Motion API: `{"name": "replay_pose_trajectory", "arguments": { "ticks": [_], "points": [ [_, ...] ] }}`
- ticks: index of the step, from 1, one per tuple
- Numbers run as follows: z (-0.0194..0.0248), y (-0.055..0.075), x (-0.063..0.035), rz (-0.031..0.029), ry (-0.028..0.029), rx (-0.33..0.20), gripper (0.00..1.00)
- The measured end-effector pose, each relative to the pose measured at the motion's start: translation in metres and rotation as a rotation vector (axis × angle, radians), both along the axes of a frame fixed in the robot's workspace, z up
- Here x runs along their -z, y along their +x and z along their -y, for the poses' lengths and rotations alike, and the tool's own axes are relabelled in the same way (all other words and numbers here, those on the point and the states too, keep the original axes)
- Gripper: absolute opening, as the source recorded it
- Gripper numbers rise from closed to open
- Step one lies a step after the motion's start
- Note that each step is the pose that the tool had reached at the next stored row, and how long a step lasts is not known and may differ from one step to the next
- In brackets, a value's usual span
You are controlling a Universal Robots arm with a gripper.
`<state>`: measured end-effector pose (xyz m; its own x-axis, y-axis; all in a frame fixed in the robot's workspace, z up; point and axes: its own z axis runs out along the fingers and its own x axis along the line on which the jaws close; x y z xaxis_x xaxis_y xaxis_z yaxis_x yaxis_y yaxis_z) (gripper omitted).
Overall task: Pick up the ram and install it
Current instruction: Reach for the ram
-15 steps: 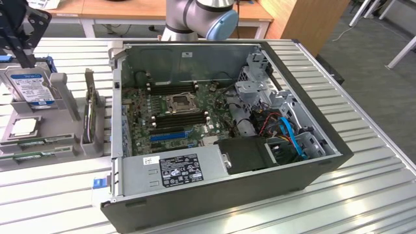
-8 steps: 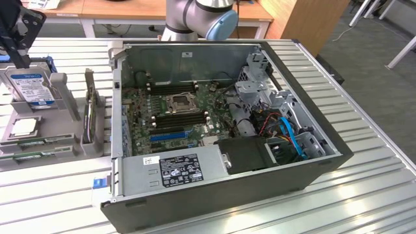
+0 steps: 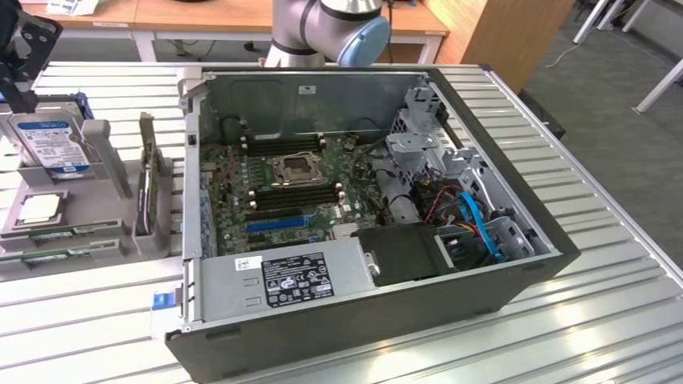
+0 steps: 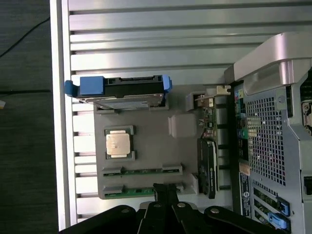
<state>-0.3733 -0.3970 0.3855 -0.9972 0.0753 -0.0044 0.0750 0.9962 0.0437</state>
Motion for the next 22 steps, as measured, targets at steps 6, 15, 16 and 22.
{"name": "replay_pose_trajectory", "arguments": {
  "ticks": [6,15,16,22],
  "points": [
    [0.0000,-0.008,0.0004,-0.0091,0.0000,0.000,0.10],
    [0.0000,-0.012,0.0007,-0.0151,0.0000,0.000,0.10],
    [0.0000,-0.012,0.0007,-0.0151,0.0000,0.000,0.10],
    [0.0024,-0.012,0.0008,-0.0150,0.0001,0.000,0.10]
  ]
}}
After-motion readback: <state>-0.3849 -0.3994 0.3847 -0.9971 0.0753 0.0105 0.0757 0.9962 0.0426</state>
